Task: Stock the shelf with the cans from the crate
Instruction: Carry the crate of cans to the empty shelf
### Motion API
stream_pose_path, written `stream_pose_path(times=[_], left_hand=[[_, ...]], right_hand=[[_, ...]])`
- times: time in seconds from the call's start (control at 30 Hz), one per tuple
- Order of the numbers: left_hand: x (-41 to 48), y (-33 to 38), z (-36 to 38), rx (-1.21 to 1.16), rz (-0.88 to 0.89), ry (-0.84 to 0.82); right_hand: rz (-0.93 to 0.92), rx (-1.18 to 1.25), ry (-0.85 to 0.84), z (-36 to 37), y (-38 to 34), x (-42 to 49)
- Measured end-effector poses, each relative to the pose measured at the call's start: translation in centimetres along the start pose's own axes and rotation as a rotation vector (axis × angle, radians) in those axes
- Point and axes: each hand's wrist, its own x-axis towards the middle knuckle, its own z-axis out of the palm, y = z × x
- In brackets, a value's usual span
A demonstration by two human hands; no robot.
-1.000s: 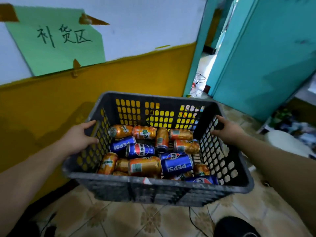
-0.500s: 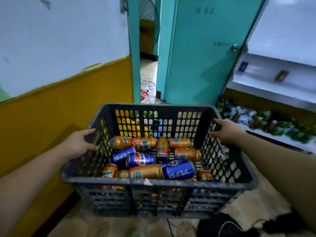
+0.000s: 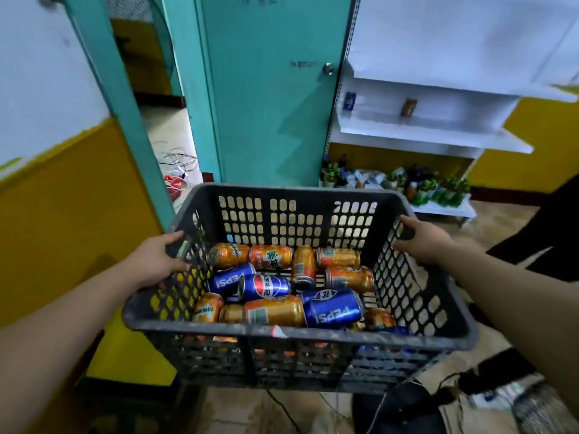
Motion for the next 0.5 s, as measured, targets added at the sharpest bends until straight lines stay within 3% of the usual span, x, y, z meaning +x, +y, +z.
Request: stream_pose_path(times=[0.23,0.5], left_hand=[[9.1,6.6,4.2,0.017,0.048,-0.054],[18.2,13.5,9.6,-0.133,-0.01,-0.075]], right_hand=[[0.091,-0.004,0.002,-0.9,3.3,8.2],[0.14,0.034,-0.004,-3.1,6.7,17.4]])
